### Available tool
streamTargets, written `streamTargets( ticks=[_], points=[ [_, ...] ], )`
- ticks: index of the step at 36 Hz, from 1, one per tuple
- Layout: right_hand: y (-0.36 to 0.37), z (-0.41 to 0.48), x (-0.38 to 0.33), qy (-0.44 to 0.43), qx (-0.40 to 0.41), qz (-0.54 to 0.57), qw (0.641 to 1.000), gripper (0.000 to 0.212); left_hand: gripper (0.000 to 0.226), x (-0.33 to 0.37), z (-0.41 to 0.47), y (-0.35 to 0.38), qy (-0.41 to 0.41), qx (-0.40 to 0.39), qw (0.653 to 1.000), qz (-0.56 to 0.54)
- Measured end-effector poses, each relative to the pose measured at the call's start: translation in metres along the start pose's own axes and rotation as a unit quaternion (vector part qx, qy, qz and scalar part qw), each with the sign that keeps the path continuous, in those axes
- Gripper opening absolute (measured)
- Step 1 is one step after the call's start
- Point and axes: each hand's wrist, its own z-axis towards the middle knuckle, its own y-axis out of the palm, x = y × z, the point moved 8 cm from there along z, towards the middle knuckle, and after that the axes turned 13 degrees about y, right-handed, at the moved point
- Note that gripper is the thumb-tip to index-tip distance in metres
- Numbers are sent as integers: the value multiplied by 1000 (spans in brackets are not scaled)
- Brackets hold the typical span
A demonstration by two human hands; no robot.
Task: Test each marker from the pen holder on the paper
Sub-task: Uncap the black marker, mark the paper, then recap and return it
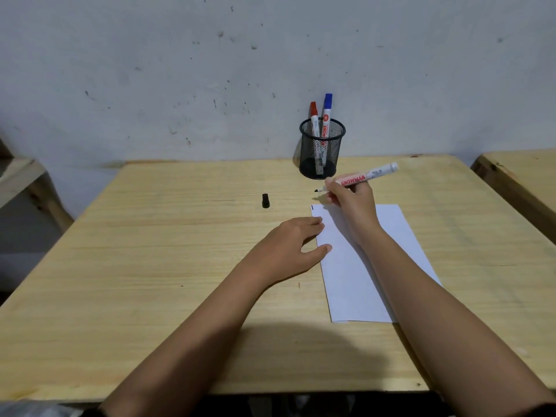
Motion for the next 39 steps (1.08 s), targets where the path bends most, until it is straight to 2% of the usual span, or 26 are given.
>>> streamTargets(
  ticks=[3,9,12,15,19,22,25,28,31,34,36,39],
  points=[
    [2,-5,-7,0,-45,68,997,5,48,3,0,-3,0,-1,1000,4],
    [-8,-6,-27,-34,-57,-17,998,12,30,6,9,-5,-11,-37,999,38],
    [-14,-8,-37,-49,-60,-2,997,11,37,7,17,-6,-5,-49,998,44],
    [-21,-11,-46,-59,-59,23,996,14,33,6,23,-13,4,-17,1000,11],
    [-30,-14,-54,-60,-57,52,995,17,48,-9,21,-44,-41,96,995,-9],
    [-35,-17,-58,-58,-60,68,994,16,46,-25,17,-64,-70,149,984,74],
    [-38,-20,-60,-56,-62,75,994,16,40,-48,14,-72,-148,133,974,110],
    [-39,-23,-60,-52,-65,88,993,16,28,-67,14,-71,-178,97,971,125],
    [-39,-25,-58,-44,-71,98,992,14,20,-73,10,-73,-194,137,970,56],
    [-38,-26,-55,-28,-79,131,988,13,13,-71,9,-78,-201,234,944,-114],
    [-35,-27,-53,-20,-84,145,986,13,17,-71,11,-76,-210,278,899,-265],
    [-29,-30,-50,-12,-92,150,984,11,22,-58,18,-64,-199,290,812,-466]
  ],
)
